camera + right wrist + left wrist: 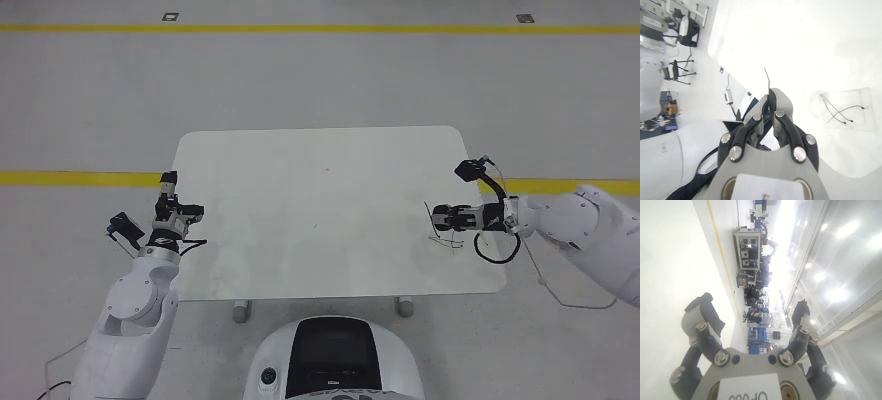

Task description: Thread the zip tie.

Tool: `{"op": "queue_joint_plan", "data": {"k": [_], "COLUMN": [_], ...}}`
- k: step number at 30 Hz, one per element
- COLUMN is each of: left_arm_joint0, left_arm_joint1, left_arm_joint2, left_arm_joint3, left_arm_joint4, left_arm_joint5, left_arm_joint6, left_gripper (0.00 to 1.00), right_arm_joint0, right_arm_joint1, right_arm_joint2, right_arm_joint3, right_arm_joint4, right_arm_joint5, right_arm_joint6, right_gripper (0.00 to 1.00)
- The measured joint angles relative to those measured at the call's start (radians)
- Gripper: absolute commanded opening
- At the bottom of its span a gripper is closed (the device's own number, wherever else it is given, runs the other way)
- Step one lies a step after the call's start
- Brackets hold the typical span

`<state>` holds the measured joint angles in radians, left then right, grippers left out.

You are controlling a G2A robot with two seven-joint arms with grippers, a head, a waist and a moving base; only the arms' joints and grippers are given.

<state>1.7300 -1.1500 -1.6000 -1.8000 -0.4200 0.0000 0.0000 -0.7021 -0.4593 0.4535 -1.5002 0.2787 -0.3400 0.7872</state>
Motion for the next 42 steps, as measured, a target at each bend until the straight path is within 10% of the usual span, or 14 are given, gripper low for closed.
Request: {"op": "queue_joint_plan", "data": {"k": [12,18,32,42], "left_arm_joint0": [0.000,0.000,0.000,0.000], "left_arm_joint1": [0.000,0.000,0.000,0.000], "left_arm_joint2": [0.000,0.000,0.000,0.000], "left_arm_joint3": [0.000,0.000,0.000,0.000], "left_arm_joint4": [0.000,0.000,0.000,0.000], "left_arm_joint5": [0.000,0.000,0.000,0.000], "left_arm_joint6": [0.000,0.000,0.000,0.000], "left_gripper": [1.00,1.00,1.00,1.00], "right_arm_joint0": [-0.251,-0.343,-0.356,-0.285], "right_arm_joint1": [-0.188,-0.293,-0.301,-0.334], "right_arm_joint2": [0.582,0.763,0.763,0.601], "right_arm_joint3": [0.237,0.232,0.230,0.390], "right_arm_joint4": [0.365,0.261,0.284,0.524], "right_arm_joint5": [0.000,0.000,0.014,0.033], "right_arm_joint6": [0.596,0.601,0.593,0.603], "right_gripper": [0.00,0.00,0.00,0.00]}}
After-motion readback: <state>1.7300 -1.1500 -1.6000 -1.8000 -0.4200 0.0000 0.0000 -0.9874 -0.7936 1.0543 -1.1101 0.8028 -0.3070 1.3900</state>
